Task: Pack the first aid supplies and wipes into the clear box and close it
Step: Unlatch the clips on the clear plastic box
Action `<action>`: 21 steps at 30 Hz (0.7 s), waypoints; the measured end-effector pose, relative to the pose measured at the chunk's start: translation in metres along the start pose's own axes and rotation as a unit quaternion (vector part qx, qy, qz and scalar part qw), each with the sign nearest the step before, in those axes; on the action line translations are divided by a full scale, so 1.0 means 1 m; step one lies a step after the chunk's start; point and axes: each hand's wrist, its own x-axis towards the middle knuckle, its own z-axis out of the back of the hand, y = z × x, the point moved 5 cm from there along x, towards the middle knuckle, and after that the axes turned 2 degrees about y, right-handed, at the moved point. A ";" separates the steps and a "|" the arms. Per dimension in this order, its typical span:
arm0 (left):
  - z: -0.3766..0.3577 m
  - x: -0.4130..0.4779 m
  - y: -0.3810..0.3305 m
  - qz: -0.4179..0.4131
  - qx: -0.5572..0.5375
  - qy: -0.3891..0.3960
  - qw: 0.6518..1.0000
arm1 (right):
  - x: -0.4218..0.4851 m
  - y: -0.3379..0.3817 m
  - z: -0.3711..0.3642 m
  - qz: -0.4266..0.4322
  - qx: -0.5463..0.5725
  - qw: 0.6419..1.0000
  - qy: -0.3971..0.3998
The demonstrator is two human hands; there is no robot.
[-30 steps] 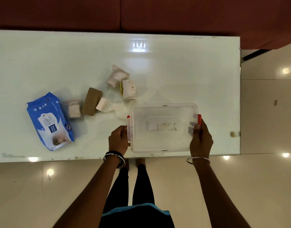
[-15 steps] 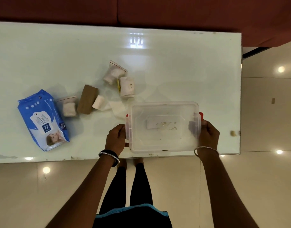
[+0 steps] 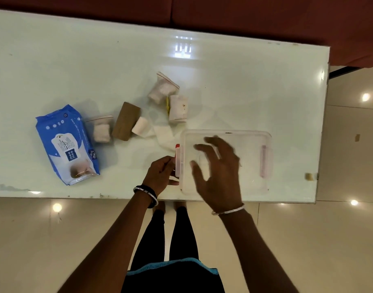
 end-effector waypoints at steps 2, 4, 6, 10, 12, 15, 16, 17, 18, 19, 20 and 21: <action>0.002 0.001 -0.001 0.000 0.002 0.008 1.000 | 0.000 0.016 -0.025 0.006 -0.037 0.994 0.099; 0.004 0.003 -0.003 -0.004 0.009 0.020 1.000 | 0.002 0.018 -0.041 -0.007 -0.085 0.982 0.167; 0.004 0.004 -0.003 -0.007 0.007 0.038 0.999 | 0.003 0.019 -0.050 -0.009 -0.161 0.967 0.196; 0.004 0.006 -0.004 -0.007 -0.005 0.067 0.998 | 0.008 0.026 -0.054 -0.040 -0.194 0.962 0.189; 0.004 0.007 -0.005 -0.007 -0.006 0.071 0.997 | 0.011 0.030 -0.058 -0.058 -0.201 0.959 0.189; 0.004 0.008 -0.005 -0.009 0.010 0.068 0.998 | 0.017 0.033 -0.062 -0.072 -0.206 0.954 0.203; 0.004 0.008 -0.005 -0.011 0.015 0.067 0.998 | 0.019 0.033 -0.063 -0.072 -0.203 0.954 0.207; 0.004 0.008 -0.005 -0.012 0.019 0.066 0.998 | 0.020 0.034 -0.063 -0.072 -0.201 0.954 0.211; 0.004 0.008 -0.005 -0.014 0.023 0.064 0.998 | 0.020 0.034 -0.062 -0.072 -0.203 0.953 0.214; 0.003 0.008 -0.005 -0.016 0.028 0.059 0.998 | 0.021 0.035 -0.062 -0.072 -0.207 0.952 0.215; 0.003 0.008 -0.006 -0.021 0.035 0.051 0.998 | 0.021 0.035 -0.061 -0.071 -0.210 0.951 0.215; 0.003 0.006 -0.008 -0.029 0.042 0.041 0.998 | 0.021 0.036 -0.060 -0.070 -0.212 0.951 0.214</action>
